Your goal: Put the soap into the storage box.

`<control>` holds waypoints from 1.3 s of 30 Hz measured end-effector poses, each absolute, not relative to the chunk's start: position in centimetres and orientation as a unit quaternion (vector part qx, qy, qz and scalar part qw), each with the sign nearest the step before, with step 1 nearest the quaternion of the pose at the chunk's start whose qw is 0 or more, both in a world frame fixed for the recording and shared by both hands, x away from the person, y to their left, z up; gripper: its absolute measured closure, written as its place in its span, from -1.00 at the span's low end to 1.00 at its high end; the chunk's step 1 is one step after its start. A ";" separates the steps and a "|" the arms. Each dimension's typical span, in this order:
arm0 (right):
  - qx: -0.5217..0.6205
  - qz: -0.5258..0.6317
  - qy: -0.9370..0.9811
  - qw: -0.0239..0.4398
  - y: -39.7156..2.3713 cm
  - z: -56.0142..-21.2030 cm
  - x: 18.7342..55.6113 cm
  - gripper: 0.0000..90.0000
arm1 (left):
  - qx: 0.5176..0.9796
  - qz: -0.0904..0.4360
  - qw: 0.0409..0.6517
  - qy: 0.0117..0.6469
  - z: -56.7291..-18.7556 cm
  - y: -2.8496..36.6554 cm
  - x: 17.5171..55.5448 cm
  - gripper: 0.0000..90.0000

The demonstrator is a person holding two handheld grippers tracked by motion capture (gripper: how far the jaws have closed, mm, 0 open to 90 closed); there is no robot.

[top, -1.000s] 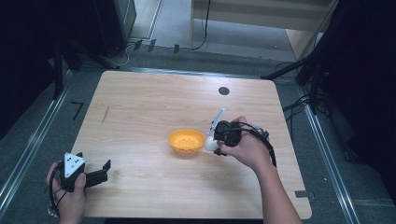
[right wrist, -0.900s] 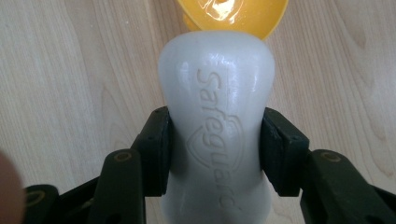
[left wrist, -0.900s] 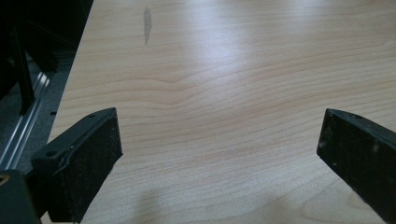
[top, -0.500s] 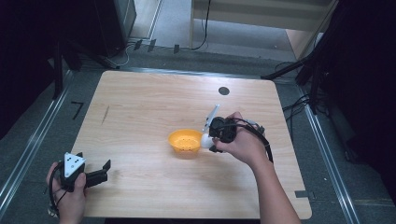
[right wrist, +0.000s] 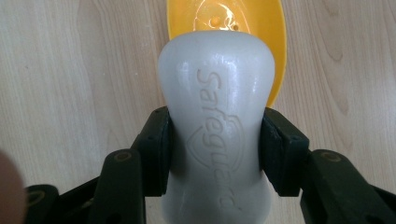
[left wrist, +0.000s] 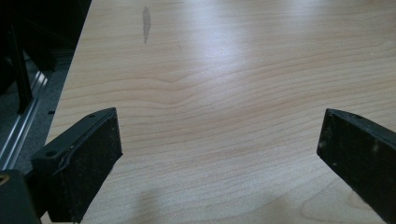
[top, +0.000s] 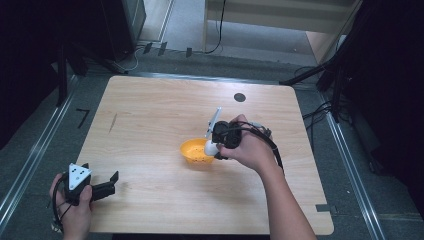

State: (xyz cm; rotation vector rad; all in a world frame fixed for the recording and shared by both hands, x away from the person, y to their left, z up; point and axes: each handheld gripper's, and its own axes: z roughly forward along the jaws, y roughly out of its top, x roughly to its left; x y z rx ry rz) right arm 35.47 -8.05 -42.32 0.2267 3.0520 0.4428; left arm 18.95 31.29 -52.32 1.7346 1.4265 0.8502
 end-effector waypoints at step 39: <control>0.035 0.121 0.992 0.027 -2.1 -44.2 37.6 0.13 | 0.672 0.326 0.365 0.556 -52.3 31.4 19.0 -1.00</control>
